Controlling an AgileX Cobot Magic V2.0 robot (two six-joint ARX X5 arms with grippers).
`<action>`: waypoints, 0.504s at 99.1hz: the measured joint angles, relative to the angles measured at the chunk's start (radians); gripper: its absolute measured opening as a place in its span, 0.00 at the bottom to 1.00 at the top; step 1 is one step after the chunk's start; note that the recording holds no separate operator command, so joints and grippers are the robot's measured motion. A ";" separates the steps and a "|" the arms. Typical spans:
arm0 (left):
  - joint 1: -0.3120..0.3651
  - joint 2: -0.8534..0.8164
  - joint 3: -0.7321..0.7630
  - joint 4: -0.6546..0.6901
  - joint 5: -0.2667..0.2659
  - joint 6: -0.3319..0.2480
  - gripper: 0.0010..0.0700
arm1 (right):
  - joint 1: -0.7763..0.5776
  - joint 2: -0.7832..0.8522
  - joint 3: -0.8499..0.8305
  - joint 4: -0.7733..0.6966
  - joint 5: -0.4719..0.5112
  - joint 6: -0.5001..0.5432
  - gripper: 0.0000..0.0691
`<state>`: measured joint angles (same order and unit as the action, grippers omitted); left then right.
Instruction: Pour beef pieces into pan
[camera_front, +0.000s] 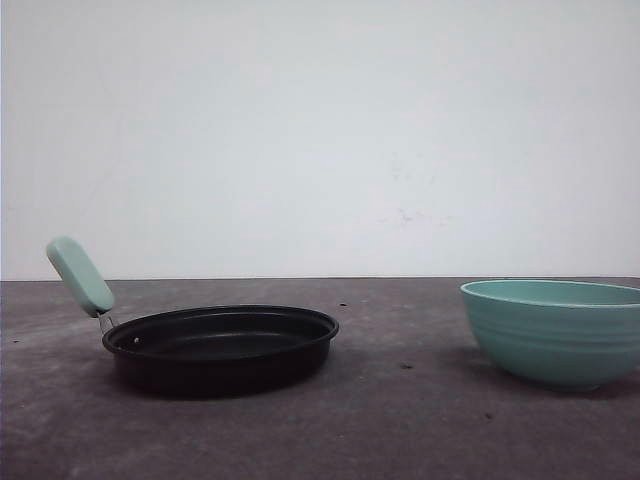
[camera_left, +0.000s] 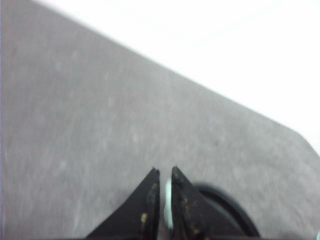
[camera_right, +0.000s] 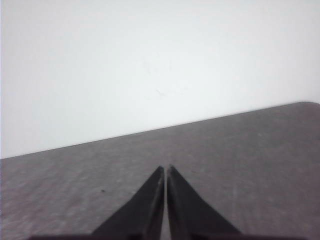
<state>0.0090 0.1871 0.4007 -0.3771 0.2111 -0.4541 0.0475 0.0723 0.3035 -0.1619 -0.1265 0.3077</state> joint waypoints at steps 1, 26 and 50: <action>0.000 0.011 0.011 0.000 -0.001 0.003 0.01 | 0.000 0.008 0.007 -0.002 -0.006 0.000 0.01; 0.000 0.301 0.304 -0.085 -0.006 0.132 0.01 | 0.000 0.242 0.282 -0.038 -0.080 -0.070 0.01; -0.025 0.528 0.605 -0.084 -0.003 0.187 0.01 | 0.002 0.473 0.600 -0.154 -0.084 -0.145 0.01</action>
<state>-0.0162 0.7155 1.0058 -0.4610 0.2077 -0.2676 0.0494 0.5457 0.9039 -0.3157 -0.2108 0.1623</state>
